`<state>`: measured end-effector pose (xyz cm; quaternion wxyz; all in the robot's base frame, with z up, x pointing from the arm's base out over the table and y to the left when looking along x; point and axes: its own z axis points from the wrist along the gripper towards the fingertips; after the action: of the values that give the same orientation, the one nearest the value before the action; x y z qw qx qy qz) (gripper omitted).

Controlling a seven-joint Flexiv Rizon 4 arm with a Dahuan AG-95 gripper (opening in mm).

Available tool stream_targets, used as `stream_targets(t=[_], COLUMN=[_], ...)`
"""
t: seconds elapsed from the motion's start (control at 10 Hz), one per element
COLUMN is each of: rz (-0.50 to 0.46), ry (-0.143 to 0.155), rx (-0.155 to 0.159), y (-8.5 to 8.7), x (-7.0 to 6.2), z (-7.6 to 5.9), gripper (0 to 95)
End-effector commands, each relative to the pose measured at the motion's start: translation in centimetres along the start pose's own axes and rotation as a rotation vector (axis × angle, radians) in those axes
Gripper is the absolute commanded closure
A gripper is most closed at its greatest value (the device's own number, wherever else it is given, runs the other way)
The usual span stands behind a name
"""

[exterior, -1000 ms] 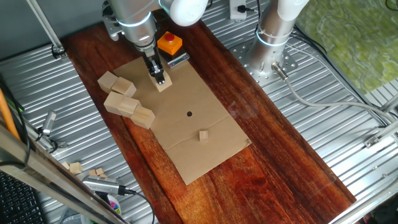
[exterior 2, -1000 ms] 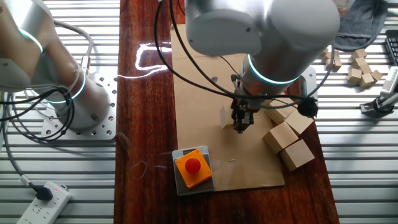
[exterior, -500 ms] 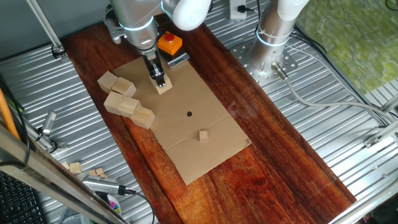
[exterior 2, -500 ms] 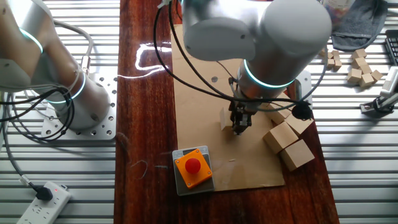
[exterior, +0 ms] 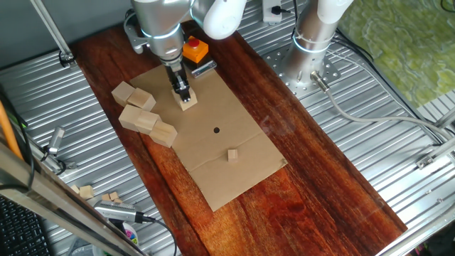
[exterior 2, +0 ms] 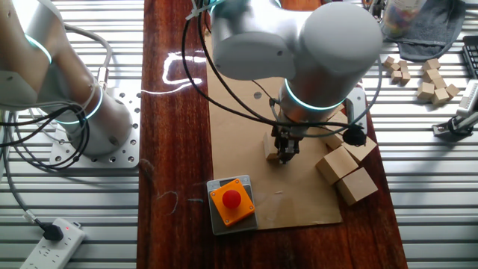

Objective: Stack the blocks into a pyramid shape

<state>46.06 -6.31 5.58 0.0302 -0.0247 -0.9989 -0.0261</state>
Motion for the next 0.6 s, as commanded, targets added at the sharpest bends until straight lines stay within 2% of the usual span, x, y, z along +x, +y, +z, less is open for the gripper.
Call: stream_targets(t=[0.1, 0.2, 0.3, 0.6], rz=[-0.017, -0.020, -0.031, -0.028], ry=[-0.006, -0.005, -0.004, -0.002], rx=[-0.002, -0.002, -0.007, -0.004], y=[-0.01, -0.01, 0.00, 0.01], x=[0.04, 0.04, 0.05, 0.05], z=[0.10, 0.12, 0.18, 0.28], gripper=[95.0, 95.0, 76.0, 76.0])
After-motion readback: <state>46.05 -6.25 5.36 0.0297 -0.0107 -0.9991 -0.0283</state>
